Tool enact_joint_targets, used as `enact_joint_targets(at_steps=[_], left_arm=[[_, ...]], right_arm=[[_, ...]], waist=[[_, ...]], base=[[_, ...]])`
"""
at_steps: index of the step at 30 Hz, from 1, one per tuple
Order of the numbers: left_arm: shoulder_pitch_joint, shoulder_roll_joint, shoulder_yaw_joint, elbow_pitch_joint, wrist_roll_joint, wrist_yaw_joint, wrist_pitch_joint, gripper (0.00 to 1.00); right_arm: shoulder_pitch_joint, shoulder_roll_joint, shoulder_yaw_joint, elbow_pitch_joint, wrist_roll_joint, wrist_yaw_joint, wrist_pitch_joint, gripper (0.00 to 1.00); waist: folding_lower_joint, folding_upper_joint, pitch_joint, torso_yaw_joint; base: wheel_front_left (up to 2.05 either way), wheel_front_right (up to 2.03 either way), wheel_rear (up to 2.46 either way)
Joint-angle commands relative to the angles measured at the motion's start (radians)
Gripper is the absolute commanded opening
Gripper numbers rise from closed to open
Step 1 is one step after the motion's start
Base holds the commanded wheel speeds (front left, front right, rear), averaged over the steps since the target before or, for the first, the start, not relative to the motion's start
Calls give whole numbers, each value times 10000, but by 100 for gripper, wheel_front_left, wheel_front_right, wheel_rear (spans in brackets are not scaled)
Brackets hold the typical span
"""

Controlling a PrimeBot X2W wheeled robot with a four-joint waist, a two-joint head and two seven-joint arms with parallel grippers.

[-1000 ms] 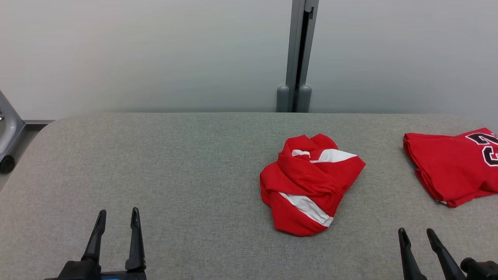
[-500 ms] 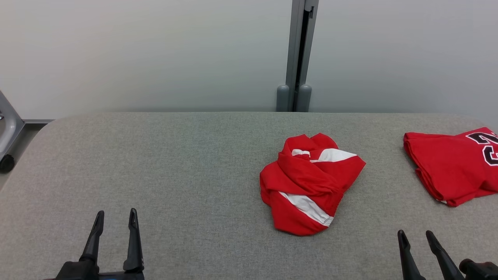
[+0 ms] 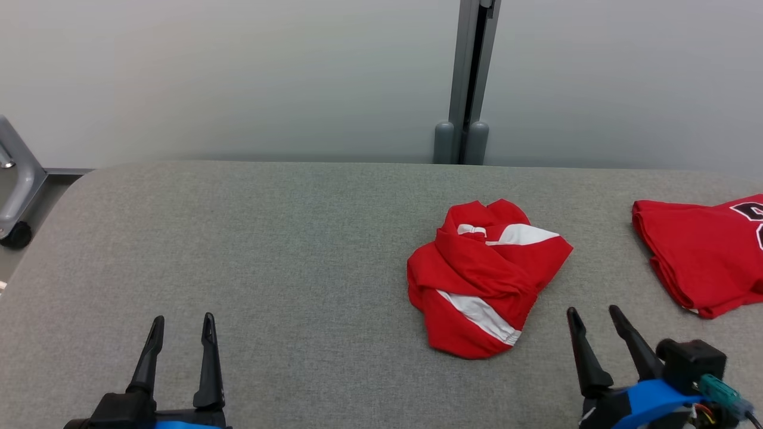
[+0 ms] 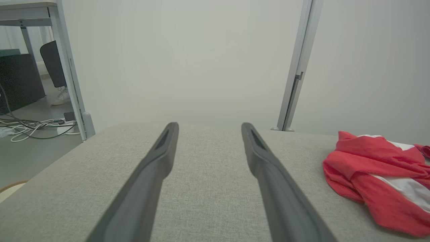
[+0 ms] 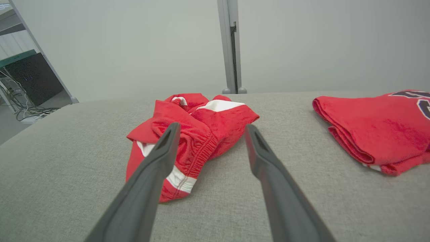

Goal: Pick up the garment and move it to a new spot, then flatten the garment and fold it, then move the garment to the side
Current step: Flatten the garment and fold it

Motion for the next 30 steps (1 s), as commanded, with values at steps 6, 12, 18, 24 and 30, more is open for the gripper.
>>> enact_joint_targets(at_steps=[6,12,18,24,30], left_arm=[[-433,-52,-220,49,83,-98,-40,100],[-831,-104,-441,75,72,-125,-40,100],[-1074,-129,-519,160,73,-134,-40,100],[-1131,-157,-630,231,66,-157,-40,100],[-949,-171,-525,243,56,-153,-40,100]], right_arm=[[-1134,-17,350,1475,-142,6,109,100],[-1820,-15,403,3231,-350,6,-245,100],[-2455,-14,324,4769,-330,6,-603,100],[-2965,-16,556,6039,6,6,-1066,100],[-3232,-37,571,6547,410,5,-1642,0]], waist=[[0,-2,365,451],[0,-2,864,1051],[0,-2,1226,1451],[0,-2,1298,1687],[0,-2,1177,1507]], base=[[0,0,0],[0,0,0],[0,0,0],[0,0,0],[0,0,0]])
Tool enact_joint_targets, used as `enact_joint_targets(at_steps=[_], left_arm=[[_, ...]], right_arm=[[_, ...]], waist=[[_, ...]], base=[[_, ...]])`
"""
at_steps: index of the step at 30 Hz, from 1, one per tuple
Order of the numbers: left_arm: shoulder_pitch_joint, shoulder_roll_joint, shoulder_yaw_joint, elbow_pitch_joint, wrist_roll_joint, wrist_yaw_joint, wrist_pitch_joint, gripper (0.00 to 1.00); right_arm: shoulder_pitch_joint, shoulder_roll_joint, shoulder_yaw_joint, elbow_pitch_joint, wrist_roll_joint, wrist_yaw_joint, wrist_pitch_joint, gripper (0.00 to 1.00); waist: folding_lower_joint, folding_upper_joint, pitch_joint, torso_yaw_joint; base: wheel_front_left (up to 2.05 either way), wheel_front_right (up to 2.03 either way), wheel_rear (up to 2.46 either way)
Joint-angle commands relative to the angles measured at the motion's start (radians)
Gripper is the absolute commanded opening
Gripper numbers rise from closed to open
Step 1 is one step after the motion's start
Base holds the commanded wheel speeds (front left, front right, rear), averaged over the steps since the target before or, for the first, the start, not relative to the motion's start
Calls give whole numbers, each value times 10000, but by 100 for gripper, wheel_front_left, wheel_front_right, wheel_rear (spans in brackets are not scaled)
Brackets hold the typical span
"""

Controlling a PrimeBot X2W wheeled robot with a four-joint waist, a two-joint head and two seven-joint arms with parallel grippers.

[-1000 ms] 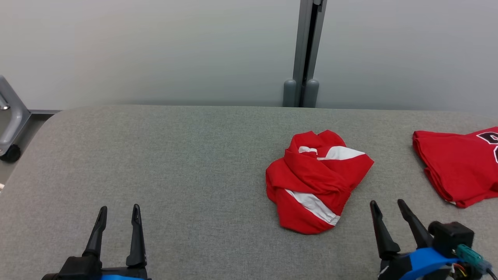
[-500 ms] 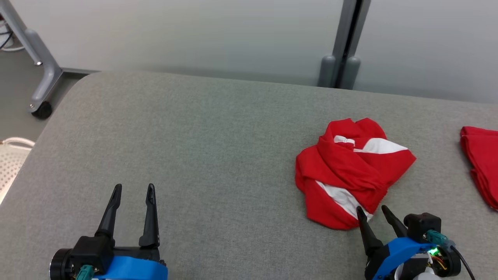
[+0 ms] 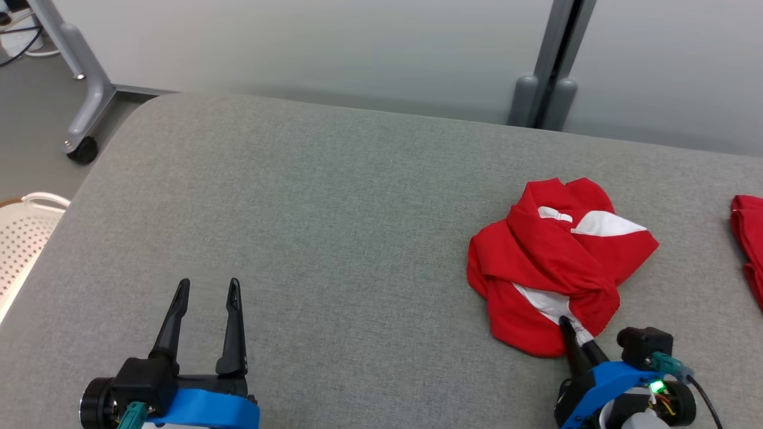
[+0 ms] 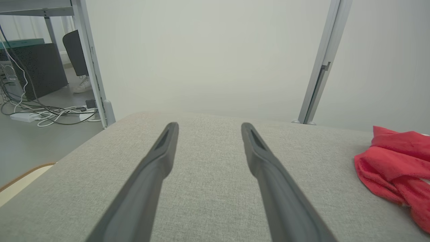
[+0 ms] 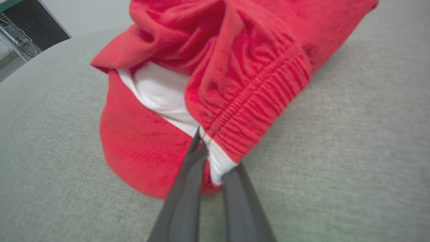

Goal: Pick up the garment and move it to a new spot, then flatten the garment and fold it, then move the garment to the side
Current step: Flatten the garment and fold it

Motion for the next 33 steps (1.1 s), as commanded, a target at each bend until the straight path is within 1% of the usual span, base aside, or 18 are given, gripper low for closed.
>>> enact_joint_targets(at_steps=[1,5,9,14,16,18,22,26,30,33], left_arm=[[102,-27,28,19,31,-41,-40,100],[209,-29,26,53,-53,-26,-40,100],[308,-36,-73,86,-106,-9,-39,100],[289,-37,-230,121,-193,42,-40,100],[249,-38,-267,143,-241,78,-40,100],[239,-36,-313,159,-281,94,-40,100],[337,-39,-377,211,-326,109,-40,100],[339,-36,-429,253,-399,112,-40,100],[299,-37,-523,319,-477,142,-40,100],[272,-38,-545,351,-569,179,-39,100]], right_arm=[[-105,-118,-96,46,69,3,-115,0],[212,-541,-369,-240,167,3,-264,0],[627,-1241,-771,-806,254,3,-315,0],[1026,-2090,-1391,-1860,320,3,-120,0],[1118,-2336,-1622,-2419,318,3,85,0],[1162,-2446,-1776,-3045,256,4,342,0],[1097,-2236,-1763,-4440,4,4,1017,0],[712,-1865,-1174,-5554,-244,4,1691,0],[209,-1475,-115,-5857,-442,4,2205,0],[-275,-1120,775,-5607,-491,4,2397,0]], waist=[[-1,-1,-91,-135],[-1,-1,-261,-464],[-1,-1,-405,-815],[-1,-1,-521,-1071],[-1,-1,-555,-1101],[-1,-1,-590,-1103],[-1,-1,-705,-1004],[-1,-1,-789,-773],[-1,-1,-841,-421],[-1,-1,-841,-127]], base=[[0,0,0],[0,0,0],[0,0,0],[0,0,0],[0,0,0],[0,0,0],[0,0,0],[0,0,0],[0,0,0],[0,0,0]])
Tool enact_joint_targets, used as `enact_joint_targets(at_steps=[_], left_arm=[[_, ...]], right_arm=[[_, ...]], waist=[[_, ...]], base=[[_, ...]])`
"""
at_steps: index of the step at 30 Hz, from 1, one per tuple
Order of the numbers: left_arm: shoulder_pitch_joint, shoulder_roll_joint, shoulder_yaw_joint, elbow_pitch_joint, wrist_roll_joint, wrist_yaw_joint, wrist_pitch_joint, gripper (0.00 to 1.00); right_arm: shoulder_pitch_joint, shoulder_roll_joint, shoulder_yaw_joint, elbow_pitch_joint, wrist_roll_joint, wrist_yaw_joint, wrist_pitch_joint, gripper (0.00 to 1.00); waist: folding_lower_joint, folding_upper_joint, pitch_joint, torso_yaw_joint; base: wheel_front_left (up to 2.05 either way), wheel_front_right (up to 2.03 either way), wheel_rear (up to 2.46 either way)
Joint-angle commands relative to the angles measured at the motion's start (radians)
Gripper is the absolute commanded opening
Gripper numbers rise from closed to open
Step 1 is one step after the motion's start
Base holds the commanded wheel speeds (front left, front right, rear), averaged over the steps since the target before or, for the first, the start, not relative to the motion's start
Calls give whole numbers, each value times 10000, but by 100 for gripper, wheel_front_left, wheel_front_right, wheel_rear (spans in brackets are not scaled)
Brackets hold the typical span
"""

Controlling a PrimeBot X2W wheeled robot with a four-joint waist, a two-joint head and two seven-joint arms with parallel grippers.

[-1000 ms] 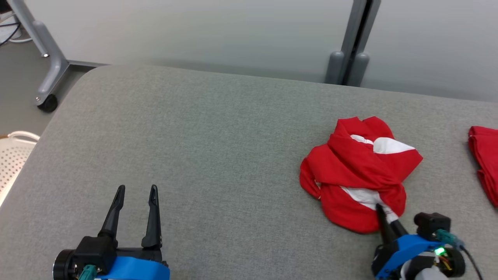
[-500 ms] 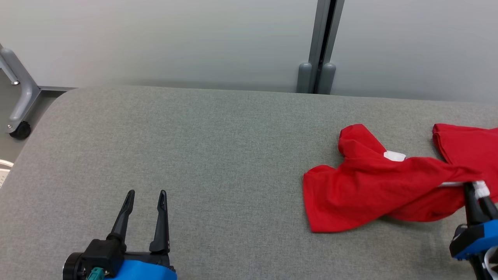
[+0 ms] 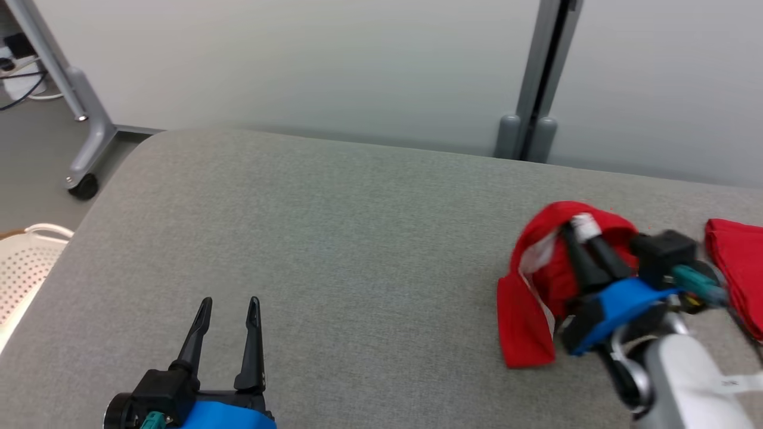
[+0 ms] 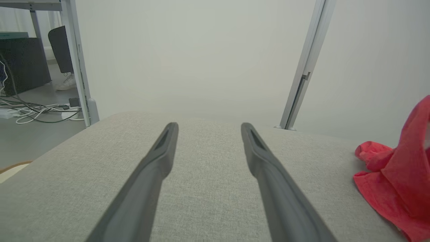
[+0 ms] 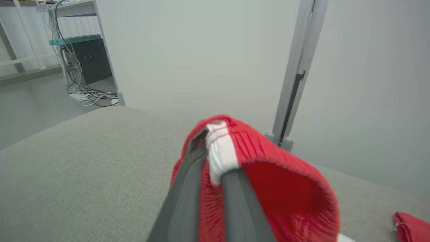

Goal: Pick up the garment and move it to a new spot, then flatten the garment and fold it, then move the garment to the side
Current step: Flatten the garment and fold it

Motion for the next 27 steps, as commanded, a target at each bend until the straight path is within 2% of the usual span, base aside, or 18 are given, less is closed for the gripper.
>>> enact_joint_targets(at_steps=[1,8,11,12,13,14,19,20,21,22,27], left_arm=[[-15,-6,-23,19,-92,42,-37,100],[-207,-6,-244,31,-257,142,-37,100],[-313,-9,-305,72,-329,171,-38,100],[-313,-9,-305,72,-329,171,-38,100],[-377,-7,-366,98,-419,232,-37,100],[-377,-7,-366,98,-419,232,-37,100],[-466,-7,-434,124,-500,317,-37,100],[-482,-7,-448,139,-522,321,-38,100],[-492,-8,-447,154,-543,324,-38,100],[-492,-8,-456,175,-547,336,-37,100],[-391,-8,-334,212,-451,353,-37,100]], right_arm=[[-364,232,438,254,-53,5,48,0],[-1295,1029,2180,1963,39,5,-174,0],[-1622,1166,3015,2832,229,6,-391,0],[-1622,1166,3015,2832,229,6,-391,0],[-1808,1185,4193,3346,1039,6,-656,0],[-1808,1185,4193,3346,1039,6,-656,0],[-1993,1178,5783,3834,2079,6,-1054,0],[-2004,1179,6081,3915,2183,6,-1108,8],[-2014,1178,6344,3965,2306,6,-1183,87],[-2022,1172,6572,4021,2405,6,-1216,100],[-1899,1173,7051,4475,2319,6,-1594,100]], waist=[[0,0,80,222],[0,0,357,834],[0,0,495,990],[0,0,495,990],[0,0,580,1105],[0,0,580,1105],[0,0,675,1121],[0,0,684,1094],[0,0,680,1051],[0,0,665,1004],[0,0,518,587]], base=[[0,0,0],[0,0,0],[0,0,0],[0,0,0],[0,0,0],[0,0,0],[0,0,0],[0,0,0],[0,0,0],[0,0,0],[0,0,0]])
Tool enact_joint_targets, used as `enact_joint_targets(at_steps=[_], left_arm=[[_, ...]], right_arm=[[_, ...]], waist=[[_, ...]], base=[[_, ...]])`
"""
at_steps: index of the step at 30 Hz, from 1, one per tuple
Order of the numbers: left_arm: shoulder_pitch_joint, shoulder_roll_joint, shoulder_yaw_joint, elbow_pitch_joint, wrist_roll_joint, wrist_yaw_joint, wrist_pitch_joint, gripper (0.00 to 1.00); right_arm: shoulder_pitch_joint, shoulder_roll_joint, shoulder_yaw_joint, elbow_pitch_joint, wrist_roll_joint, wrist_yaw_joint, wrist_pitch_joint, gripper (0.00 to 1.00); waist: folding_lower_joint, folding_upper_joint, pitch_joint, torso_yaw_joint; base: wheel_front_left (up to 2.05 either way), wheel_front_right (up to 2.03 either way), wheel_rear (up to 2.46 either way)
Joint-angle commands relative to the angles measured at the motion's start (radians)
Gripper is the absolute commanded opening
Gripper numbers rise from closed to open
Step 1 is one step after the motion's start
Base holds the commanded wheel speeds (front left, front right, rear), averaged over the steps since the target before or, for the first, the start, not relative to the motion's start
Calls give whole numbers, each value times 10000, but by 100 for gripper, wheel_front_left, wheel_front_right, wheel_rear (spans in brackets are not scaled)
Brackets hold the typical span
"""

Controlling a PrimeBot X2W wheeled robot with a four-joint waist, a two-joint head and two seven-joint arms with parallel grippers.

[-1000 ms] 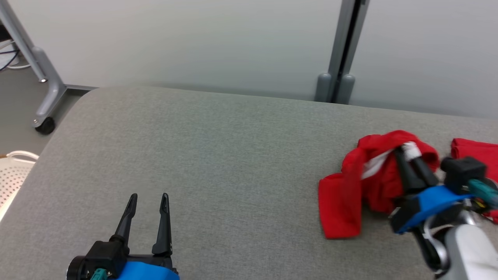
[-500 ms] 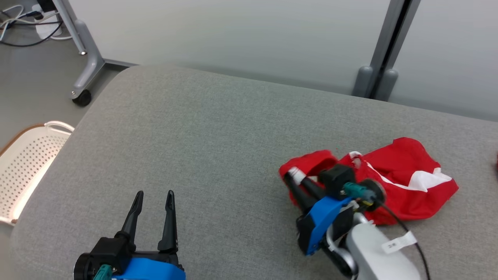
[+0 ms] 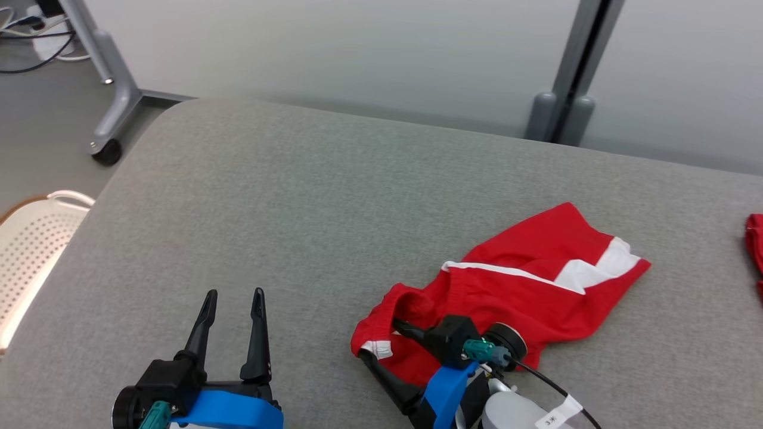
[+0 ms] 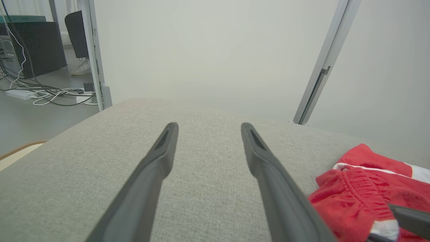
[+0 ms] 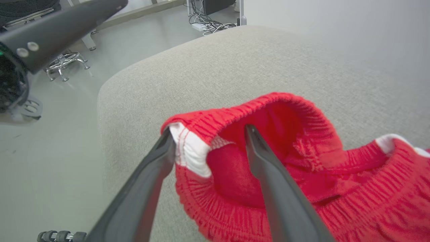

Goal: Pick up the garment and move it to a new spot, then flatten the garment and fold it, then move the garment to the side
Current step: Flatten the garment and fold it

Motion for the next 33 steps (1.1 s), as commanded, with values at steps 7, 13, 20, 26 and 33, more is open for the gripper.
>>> enact_joint_targets(at_steps=[7,13,20,26,33], left_arm=[[221,-14,291,7,172,-63,-37,100],[452,-9,443,-4,274,-131,-38,100],[675,-9,647,-81,401,-198,-37,100],[823,-10,757,-163,461,-255,-37,100],[829,-8,783,-146,569,-299,-37,100]], right_arm=[[617,-56,-727,595,-930,5,-726,100],[1416,-645,-1550,-209,-1354,5,-952,100],[2761,-1343,-3286,-2009,-1604,5,-817,100],[4060,-1244,-5306,-3853,-2042,5,-449,100],[5555,-577,-7463,-5612,-2611,6,-198,100]], waist=[[0,0,-416,-852],[0,0,-725,-1350],[0,0,-955,-1742],[0,0,-1008,-2013],[0,0,-1048,-2128]], base=[[0,0,0],[0,0,0],[0,0,0],[0,0,0],[0,0,0]])
